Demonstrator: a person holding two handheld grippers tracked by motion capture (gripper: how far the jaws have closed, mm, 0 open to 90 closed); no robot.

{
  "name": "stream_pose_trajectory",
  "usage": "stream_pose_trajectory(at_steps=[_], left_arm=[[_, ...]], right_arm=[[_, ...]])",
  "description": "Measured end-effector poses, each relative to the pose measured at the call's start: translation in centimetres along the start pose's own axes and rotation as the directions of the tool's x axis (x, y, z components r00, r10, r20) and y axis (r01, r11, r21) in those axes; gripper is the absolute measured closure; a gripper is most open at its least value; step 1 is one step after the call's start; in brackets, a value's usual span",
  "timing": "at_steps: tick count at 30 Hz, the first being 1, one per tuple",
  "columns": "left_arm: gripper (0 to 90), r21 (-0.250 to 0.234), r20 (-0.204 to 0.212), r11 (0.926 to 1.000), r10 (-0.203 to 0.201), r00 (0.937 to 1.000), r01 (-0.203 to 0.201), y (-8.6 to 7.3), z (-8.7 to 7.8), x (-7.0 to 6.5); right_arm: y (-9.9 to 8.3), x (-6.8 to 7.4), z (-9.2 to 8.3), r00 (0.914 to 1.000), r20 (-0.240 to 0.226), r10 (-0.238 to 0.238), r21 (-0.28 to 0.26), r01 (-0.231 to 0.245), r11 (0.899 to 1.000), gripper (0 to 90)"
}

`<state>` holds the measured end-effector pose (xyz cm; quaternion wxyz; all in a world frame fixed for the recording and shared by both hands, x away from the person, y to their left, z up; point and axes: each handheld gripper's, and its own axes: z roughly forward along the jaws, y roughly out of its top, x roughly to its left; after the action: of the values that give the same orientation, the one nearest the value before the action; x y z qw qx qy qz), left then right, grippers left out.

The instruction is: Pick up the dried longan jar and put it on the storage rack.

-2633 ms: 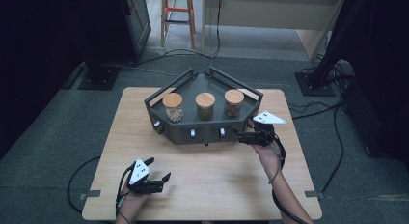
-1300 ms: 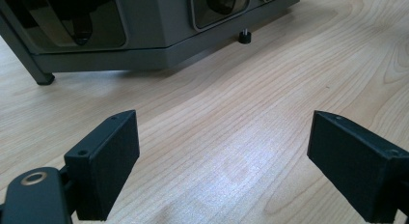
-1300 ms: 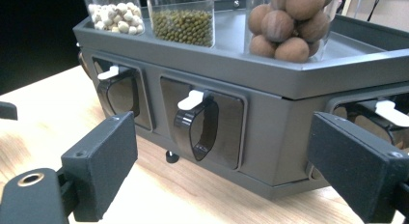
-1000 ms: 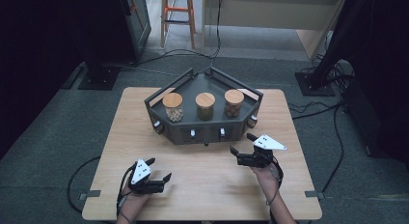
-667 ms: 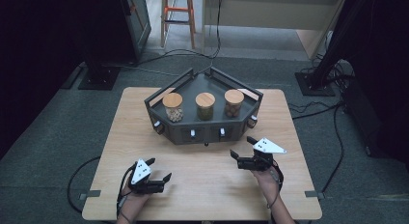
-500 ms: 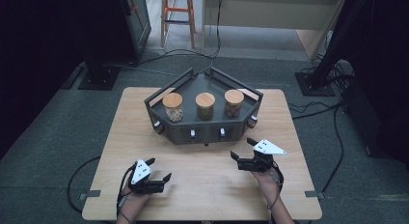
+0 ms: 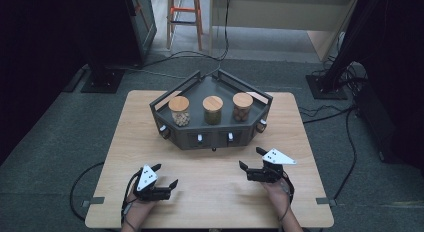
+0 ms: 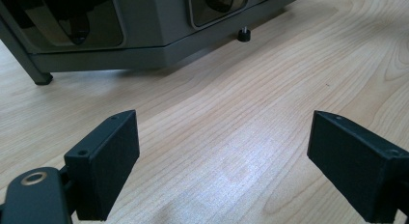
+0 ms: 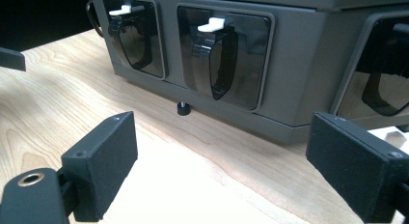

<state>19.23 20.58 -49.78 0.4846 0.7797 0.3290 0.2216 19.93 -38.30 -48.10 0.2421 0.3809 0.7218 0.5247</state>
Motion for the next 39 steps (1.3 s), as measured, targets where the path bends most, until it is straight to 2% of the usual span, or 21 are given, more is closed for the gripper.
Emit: stream_pose_trajectory(at_steps=[10, 13, 22, 29, 34, 39], left_arm=[[11.1, -0.001, -0.001, 1.0, -0.001, 1.0, 0.001, 0.0, 0.0, 0.0], [11.1, -0.002, -0.001, 1.0, -0.001, 1.0, 0.001, 0.0, 0.0, 0.0], [11.1, -0.004, 0.0, 1.0, -0.002, 1.0, 0.002, 0.0, -0.1, 0.0], [11.1, -0.004, 0.001, 1.0, 0.001, 1.0, -0.001, 0.0, -0.1, 0.1], [11.1, -0.001, 0.006, 1.0, 0.003, 1.0, -0.003, 0.0, 0.0, 0.0], [11.1, 0.0, 0.007, 1.0, 0.004, 1.0, -0.004, 0.0, 0.1, 0.0]], right_arm=[[-0.4, 0.0, 0.0, 0.9999, -0.004, 0.01, 0.002, -0.01, 1.0, 10.8], [-1.0, -0.3, 0.1, 0.9996, -0.019, 0.023, -0.006, -0.023, 1.0, 10.8], [-1.5, -0.4, 0.8, 0.9995, -0.025, 0.017, 0.026, -0.017, 1.0, 10.8], [-2.2, -0.4, 1.1, 0.9988, -0.028, 0.04, 0.043, -0.038, 0.998, 10.8], [-2.3, -0.4, 1.3, 0.9993, -0.03, 0.02, 0.05, -0.019, 0.999, 10.8], [-2.2, -0.6, 1.8, 0.9991, -0.036, 0.024, 0.077, -0.021, 0.997, 10.8]])
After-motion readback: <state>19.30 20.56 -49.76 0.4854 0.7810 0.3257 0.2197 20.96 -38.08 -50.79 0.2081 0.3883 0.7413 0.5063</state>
